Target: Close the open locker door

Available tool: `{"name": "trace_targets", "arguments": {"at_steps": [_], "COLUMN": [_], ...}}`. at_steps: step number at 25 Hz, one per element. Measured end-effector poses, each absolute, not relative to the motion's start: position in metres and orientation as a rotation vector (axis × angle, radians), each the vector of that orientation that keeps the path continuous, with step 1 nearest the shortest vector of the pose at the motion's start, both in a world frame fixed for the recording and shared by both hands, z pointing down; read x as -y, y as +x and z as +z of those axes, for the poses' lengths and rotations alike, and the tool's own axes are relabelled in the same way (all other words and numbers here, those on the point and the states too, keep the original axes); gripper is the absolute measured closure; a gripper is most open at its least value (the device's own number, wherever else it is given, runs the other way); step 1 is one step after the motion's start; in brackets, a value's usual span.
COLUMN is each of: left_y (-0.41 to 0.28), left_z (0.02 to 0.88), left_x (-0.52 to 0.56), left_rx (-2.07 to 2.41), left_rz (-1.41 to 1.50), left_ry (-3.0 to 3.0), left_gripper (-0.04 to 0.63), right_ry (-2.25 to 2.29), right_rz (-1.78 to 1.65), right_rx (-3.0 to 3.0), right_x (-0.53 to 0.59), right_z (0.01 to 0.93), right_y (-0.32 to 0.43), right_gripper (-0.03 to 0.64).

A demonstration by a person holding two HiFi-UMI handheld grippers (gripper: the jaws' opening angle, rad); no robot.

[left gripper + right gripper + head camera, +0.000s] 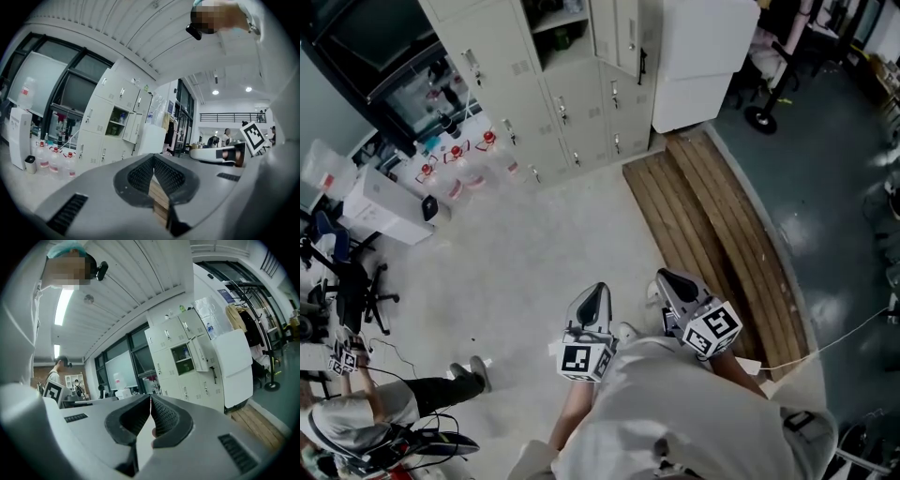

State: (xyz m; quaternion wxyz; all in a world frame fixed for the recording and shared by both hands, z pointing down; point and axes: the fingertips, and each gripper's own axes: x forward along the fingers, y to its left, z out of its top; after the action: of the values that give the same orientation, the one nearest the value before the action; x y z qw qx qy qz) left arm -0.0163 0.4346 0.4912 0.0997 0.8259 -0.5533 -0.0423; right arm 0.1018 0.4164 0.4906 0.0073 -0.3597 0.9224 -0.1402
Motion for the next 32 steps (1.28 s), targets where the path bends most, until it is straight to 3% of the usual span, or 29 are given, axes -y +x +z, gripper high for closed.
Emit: {"name": "trace_targets", "arguments": {"at_steps": [12, 32], "left_y": [-0.027, -0.011], "left_z": [0.501, 0.473], "left_x": [-0.378, -0.186], "left_rx": [1.690, 1.880], "left_rz": [-0.053, -0.044], "left_ry": [2.399, 2.296], "left_gripper": [0.588, 0.588], "right_ry": [-1.018, -0.851], "right_rz": [-0.498, -0.461], "right_rx": [-2.946, -3.028], "right_x": [-0.346, -0.145], "right_z": [0.502, 0.492], "right_y": [0.079, 0.092], "right_gripper": [0.589, 0.589]}}
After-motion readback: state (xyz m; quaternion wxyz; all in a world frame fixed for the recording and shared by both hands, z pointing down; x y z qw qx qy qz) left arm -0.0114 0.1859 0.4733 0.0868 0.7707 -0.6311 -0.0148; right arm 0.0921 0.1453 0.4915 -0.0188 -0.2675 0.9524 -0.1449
